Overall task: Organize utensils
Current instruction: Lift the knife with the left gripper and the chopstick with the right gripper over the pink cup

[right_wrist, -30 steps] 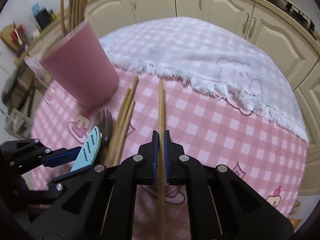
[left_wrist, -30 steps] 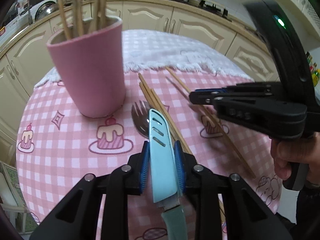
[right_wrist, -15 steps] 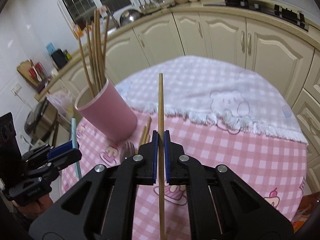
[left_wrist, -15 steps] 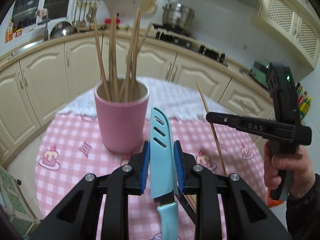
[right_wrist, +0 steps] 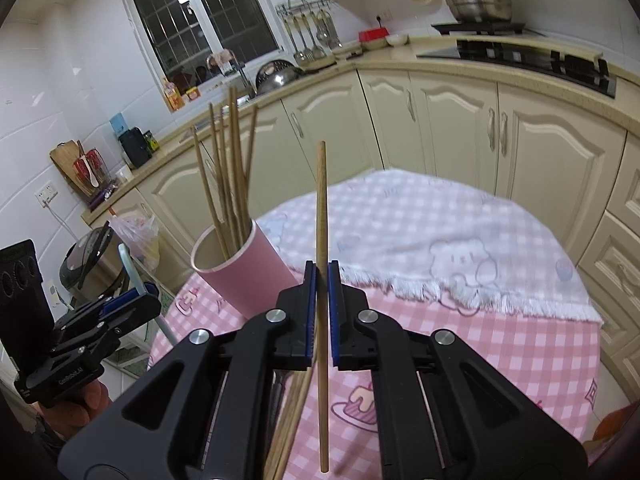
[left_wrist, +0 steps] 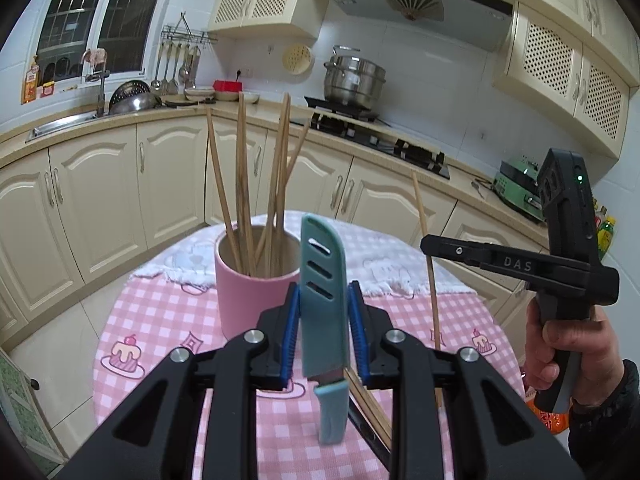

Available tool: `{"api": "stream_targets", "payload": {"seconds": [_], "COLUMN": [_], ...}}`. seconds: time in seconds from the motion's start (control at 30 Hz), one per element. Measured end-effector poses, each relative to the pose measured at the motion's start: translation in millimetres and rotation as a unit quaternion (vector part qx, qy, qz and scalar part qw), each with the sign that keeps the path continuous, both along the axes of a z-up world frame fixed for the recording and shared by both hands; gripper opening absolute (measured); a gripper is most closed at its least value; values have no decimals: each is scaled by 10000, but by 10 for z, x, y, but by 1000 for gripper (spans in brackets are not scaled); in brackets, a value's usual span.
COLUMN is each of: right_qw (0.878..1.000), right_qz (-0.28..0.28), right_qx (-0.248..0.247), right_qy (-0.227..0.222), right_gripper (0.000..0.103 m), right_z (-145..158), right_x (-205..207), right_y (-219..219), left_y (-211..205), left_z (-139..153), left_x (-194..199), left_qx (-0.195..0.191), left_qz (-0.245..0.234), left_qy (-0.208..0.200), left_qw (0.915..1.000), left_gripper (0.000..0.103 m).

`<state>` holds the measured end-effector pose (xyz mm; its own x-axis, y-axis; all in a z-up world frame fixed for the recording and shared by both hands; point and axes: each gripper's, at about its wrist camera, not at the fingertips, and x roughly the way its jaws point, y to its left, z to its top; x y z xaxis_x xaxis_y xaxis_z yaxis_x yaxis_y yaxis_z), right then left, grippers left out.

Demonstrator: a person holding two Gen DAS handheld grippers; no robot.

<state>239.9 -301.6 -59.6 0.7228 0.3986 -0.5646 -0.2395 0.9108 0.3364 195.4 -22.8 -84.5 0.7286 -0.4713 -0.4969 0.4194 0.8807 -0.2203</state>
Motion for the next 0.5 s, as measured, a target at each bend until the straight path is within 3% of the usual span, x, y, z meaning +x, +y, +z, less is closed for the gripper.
{"api": "stream_targets", "payload": {"seconds": [0.23, 0.5], "right_qw": [9997, 9964], "right_qz": [52, 127], "right_qx": [30, 123], "right_qy": [-257, -826], "right_gripper": [6, 6], "right_z": [162, 576], "right_x": [15, 71], "right_y": [53, 166], "left_y": [107, 179], "left_z": [209, 582], "left_x": [4, -16], "left_qx": [-158, -233], "left_qz": [22, 43], "left_qy": [-217, -660], "left_qw": [9996, 9975], "left_gripper": [23, 23]}}
